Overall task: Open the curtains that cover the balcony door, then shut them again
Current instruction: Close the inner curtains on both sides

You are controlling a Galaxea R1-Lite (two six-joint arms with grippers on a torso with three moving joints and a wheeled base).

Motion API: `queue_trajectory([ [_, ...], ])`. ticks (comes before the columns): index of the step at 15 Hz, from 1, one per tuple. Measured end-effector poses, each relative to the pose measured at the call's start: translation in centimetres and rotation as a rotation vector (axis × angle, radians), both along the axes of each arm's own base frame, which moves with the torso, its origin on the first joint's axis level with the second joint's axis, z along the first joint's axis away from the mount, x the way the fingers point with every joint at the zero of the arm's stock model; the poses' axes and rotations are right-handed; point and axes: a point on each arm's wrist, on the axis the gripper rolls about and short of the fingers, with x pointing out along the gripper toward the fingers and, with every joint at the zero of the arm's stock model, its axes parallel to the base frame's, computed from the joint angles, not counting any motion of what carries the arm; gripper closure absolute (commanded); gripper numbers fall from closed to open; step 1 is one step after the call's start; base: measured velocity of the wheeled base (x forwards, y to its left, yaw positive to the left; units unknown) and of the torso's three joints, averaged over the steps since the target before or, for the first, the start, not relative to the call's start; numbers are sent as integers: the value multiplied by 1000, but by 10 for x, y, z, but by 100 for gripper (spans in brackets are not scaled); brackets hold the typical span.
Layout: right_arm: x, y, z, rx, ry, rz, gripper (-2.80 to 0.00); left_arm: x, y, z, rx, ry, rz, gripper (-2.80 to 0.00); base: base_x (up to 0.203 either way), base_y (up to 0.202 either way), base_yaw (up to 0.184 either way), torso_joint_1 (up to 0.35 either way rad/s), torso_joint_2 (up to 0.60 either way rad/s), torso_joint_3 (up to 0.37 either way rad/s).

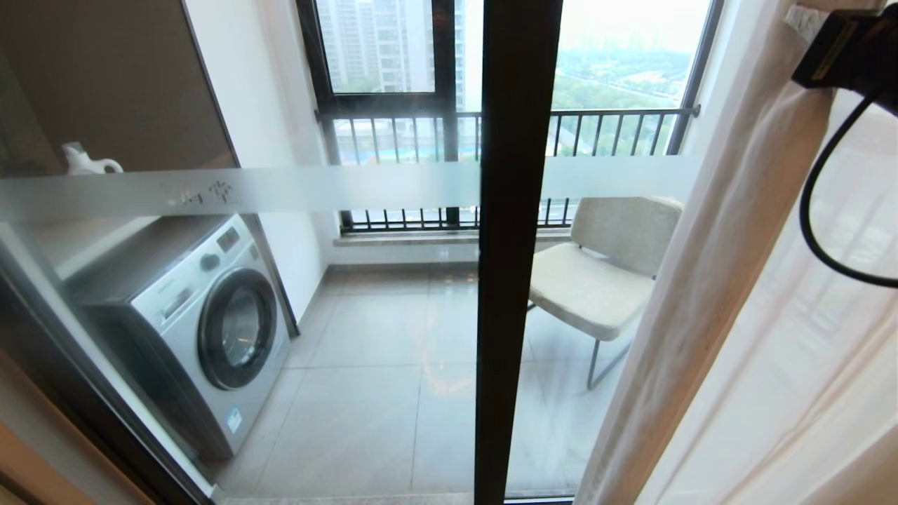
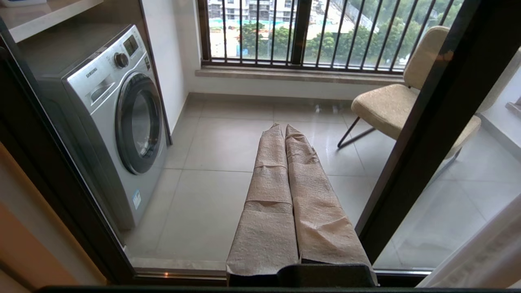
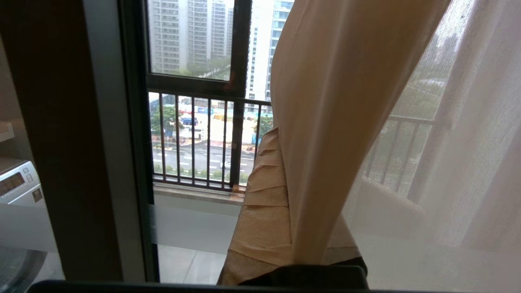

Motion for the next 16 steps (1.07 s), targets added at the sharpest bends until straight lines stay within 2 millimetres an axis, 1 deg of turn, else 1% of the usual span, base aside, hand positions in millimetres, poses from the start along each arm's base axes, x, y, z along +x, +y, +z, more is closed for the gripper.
queue_trajectory([
  [16, 2, 1, -2, -2, 8, 4, 0, 0, 0, 0, 0, 0, 0, 0, 0, 188, 1, 1, 2, 2],
])
